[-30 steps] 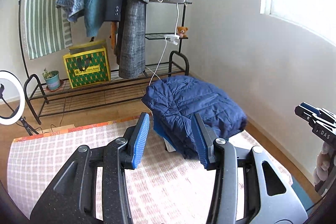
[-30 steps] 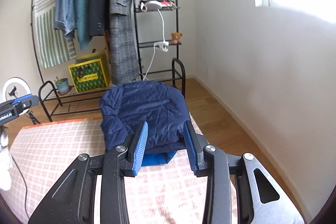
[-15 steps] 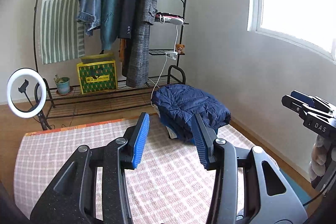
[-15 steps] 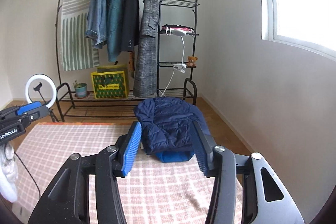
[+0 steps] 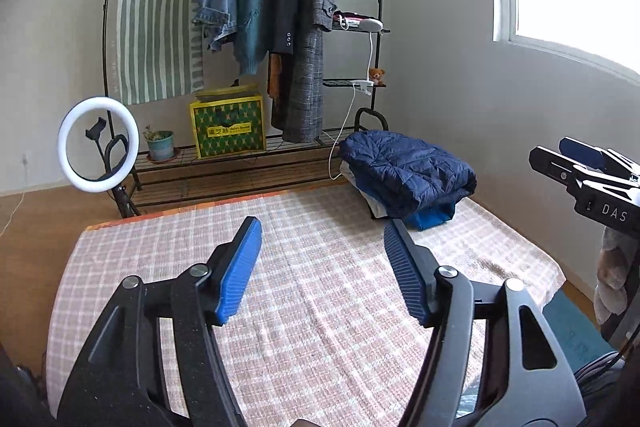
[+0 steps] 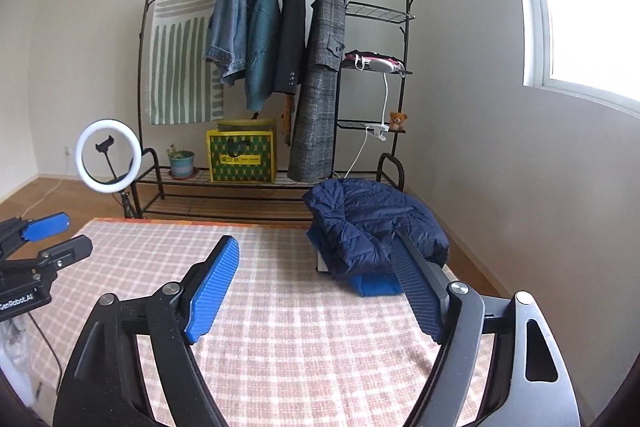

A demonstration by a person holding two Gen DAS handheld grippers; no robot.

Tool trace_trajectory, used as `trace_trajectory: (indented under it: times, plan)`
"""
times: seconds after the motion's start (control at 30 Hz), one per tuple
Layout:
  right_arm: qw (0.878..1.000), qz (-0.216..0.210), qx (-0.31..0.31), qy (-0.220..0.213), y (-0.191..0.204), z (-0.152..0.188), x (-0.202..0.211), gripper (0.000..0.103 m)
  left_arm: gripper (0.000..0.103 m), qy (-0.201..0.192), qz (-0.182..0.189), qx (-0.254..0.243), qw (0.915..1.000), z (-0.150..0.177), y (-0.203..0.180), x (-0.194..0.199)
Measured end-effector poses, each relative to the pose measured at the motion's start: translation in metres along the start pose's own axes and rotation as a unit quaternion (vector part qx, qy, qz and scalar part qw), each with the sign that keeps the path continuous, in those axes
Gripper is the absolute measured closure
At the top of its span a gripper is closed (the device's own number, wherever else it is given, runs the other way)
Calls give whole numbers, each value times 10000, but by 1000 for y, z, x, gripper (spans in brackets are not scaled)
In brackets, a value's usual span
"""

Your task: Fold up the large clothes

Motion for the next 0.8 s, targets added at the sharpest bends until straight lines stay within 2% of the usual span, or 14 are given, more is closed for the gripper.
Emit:
trace_trajectory:
  times: [0.1,0.2,0.43,0.63,0.8]
  plan:
    - [10000,-48,-43,39,9,9,-10,23,24,47,-46,144,9999,14,10,-7]
    - [9999,-59,-106,64,13,19,-20,22,19,55,-181,22,9998,22,14,-14]
    - [9998,53,-184,77,6,35,-36,21,0,-224,-367,68,9991,28,28,-14]
    - [9991,7,-382,200,2,46,-47,21,0,-224,-622,-186,9976,39,29,-17]
    - [9992,81,-303,232,3,50,-51,21,0,-94,-613,-294,9976,51,25,-21]
Point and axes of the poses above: each gripper's, at about its wrist camera, not at the fingertips, and x roughly against the way its jaws point, y to its left, z to its underside, the point moved 7 cm from there along -x, roughly the way its jaws point, and after that the axes turned 9 degrees about -z, right-handed, at the moved point
